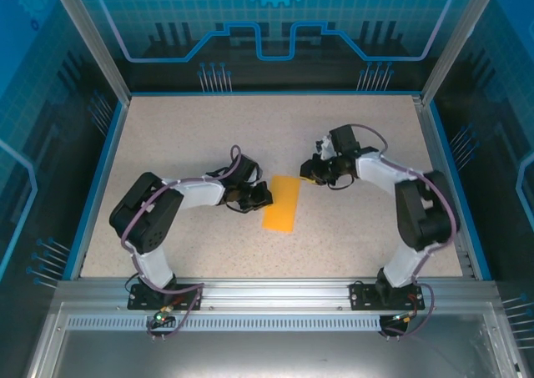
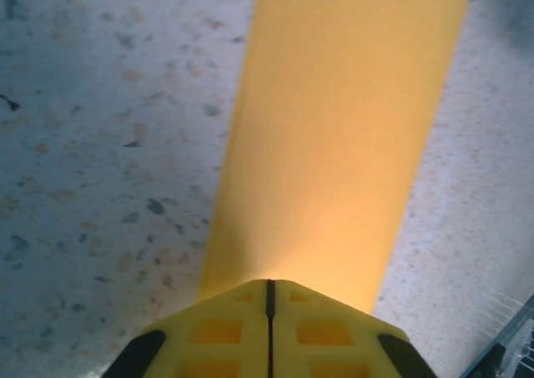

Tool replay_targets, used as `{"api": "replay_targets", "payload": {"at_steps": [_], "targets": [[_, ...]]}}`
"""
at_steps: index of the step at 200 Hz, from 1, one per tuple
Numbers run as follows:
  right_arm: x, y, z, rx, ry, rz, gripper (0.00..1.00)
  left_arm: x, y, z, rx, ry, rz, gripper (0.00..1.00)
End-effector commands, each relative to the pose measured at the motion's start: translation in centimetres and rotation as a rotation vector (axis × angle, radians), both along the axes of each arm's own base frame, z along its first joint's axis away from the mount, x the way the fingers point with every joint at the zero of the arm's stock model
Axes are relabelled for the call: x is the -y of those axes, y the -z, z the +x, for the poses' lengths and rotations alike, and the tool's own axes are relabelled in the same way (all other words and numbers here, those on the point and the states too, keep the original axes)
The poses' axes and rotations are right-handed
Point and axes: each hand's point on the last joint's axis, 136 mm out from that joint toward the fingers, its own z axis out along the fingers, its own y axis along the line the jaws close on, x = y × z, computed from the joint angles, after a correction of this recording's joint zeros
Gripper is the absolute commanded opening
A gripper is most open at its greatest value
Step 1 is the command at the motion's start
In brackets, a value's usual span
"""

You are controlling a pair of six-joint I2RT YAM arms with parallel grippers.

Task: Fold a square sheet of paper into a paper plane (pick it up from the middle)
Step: Fold the square sheet of paper in half at the center of the table.

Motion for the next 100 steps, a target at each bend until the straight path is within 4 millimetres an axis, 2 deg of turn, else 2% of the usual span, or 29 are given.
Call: {"api": "replay_targets", "payload": {"at_steps": [1, 11, 18, 37, 66, 84, 100], "targets": [[0.2, 1.8, -4.3, -0.039, -0.038, -0.074, 0.24, 0.0, -2.8, 0.2, 0.081, -0.013, -0.037, 0.16], [-0.3, 1.8, -5.3, -0.032, -0.052, -0.076, 0.25, -0.2, -3.5, 0.1, 0.099, -0.022, -0.040, 0.19], [-0.3, 2.9, -6.8, -0.062, -0.059, -0.098, 0.25, -0.6, -3.9, 0.0, 0.108, -0.032, -0.033, 0.20], [-0.8, 3.8, -8.3, -0.072, -0.059, -0.140, 0.25, -1.6, -4.9, -0.2, 0.135, -0.057, -0.013, 0.23], [-0.8, 5.0, -9.0, -0.145, 0.014, -0.160, 0.24, -2.6, -5.8, -0.6, 0.154, -0.086, -0.004, 0.27], [-0.8, 4.4, -8.9, -0.159, 0.042, -0.180, 0.24, -2.8, -6.0, -1.2, 0.158, -0.088, -0.015, 0.28], [-0.5, 2.9, -8.4, -0.138, 0.072, -0.215, 0.25, -2.9, -6.0, -1.6, 0.146, -0.088, -0.026, 0.28]]}}
